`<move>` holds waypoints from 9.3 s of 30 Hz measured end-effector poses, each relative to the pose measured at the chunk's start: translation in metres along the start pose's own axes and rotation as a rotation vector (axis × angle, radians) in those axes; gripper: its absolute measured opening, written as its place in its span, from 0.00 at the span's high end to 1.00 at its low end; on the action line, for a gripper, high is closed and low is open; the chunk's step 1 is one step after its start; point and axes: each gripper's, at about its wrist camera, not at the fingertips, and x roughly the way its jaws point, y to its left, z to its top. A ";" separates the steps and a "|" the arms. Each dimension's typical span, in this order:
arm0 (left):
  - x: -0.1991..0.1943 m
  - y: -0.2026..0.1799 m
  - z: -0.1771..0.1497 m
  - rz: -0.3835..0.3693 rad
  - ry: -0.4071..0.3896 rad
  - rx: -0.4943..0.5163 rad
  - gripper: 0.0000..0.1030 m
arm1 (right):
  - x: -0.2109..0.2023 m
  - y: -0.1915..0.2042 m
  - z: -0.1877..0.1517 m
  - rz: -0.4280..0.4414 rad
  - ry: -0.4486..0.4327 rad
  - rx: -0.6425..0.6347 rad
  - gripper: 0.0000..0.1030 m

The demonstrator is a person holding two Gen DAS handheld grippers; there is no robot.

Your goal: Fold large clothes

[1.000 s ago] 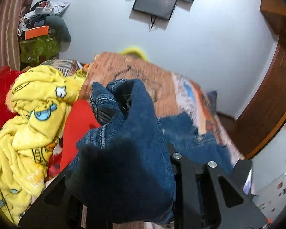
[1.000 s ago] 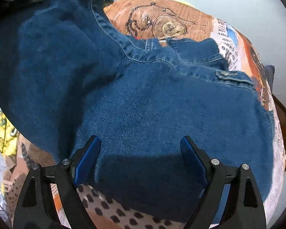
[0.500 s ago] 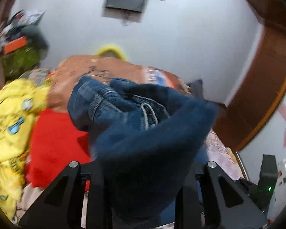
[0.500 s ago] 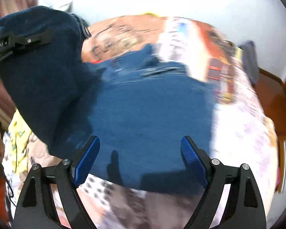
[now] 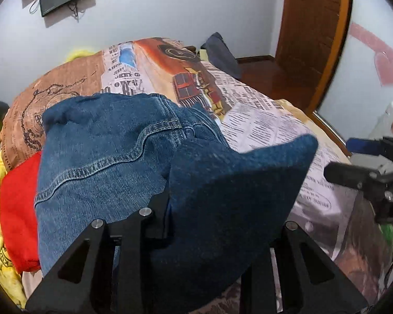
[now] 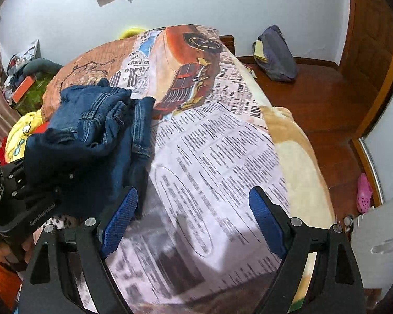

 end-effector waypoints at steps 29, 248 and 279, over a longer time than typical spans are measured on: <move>-0.131 0.075 -0.013 0.072 -0.122 -0.081 0.16 | -0.056 0.076 0.007 0.121 -0.120 -0.130 0.17; -0.421 0.112 -0.163 0.431 -0.685 -0.304 0.00 | -0.219 0.277 -0.062 0.273 -0.743 -0.336 0.00; -0.416 0.113 -0.165 0.415 -0.680 -0.305 0.00 | -0.223 0.266 -0.060 0.309 -0.719 -0.302 0.00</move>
